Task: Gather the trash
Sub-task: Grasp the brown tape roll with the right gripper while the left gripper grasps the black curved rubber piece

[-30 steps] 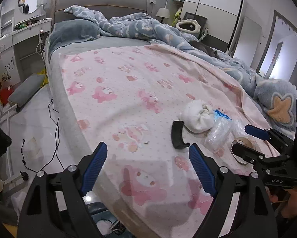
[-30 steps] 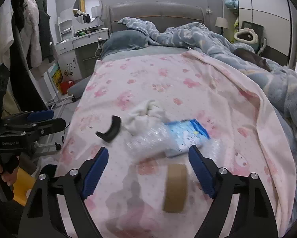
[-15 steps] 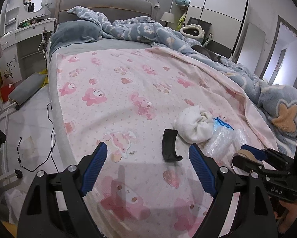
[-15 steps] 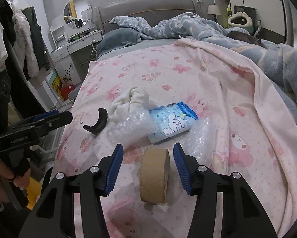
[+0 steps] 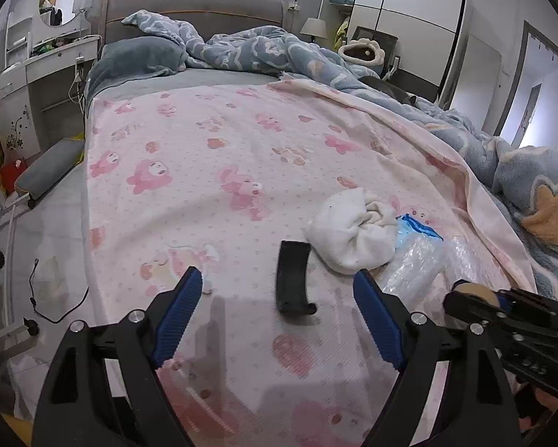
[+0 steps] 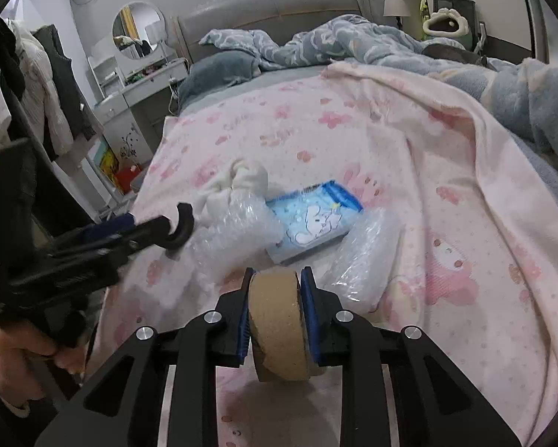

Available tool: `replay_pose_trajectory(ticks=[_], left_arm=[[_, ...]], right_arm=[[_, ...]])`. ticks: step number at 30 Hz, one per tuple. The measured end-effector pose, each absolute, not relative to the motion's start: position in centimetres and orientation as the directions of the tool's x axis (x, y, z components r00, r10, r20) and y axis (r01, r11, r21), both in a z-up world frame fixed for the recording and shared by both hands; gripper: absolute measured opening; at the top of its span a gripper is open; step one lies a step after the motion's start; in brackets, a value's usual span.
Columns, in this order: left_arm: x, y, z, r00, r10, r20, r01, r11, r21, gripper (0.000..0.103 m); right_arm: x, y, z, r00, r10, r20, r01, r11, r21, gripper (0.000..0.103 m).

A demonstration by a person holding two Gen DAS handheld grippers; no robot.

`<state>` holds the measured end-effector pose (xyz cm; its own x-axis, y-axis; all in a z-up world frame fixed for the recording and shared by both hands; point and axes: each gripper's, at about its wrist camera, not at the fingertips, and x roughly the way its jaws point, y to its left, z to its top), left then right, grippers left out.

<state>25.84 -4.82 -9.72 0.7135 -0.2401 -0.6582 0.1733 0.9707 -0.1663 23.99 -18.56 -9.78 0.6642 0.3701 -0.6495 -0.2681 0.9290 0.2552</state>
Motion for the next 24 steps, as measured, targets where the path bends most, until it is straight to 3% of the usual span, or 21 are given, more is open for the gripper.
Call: replay_pose_trajectory(ticks=[3, 18, 24], left_arm=[[26.2, -5.5, -10.0, 0.712, -0.24, -0.66, 0.174, 0.971, -0.165, 0.082], [28.3, -6.4, -12.2, 0.682, -0.201, -0.703, 0.132, 0.98, -0.152, 0.047], [28.3, -6.8, -12.1, 0.684, -0.203, -0.701, 0.148, 0.979, -0.14, 0.021]], right_arm=[[23.6, -19.3, -9.2, 0.676, 0.378, -0.632, -0.27, 0.926, 0.264, 0.024], [22.7, -22.1, -8.8, 0.677, 0.414, -0.609, -0.282, 0.91, 0.305, 0.025], [22.7, -22.1, -8.8, 0.675, 0.419, -0.607, -0.284, 0.907, 0.31, 0.024]])
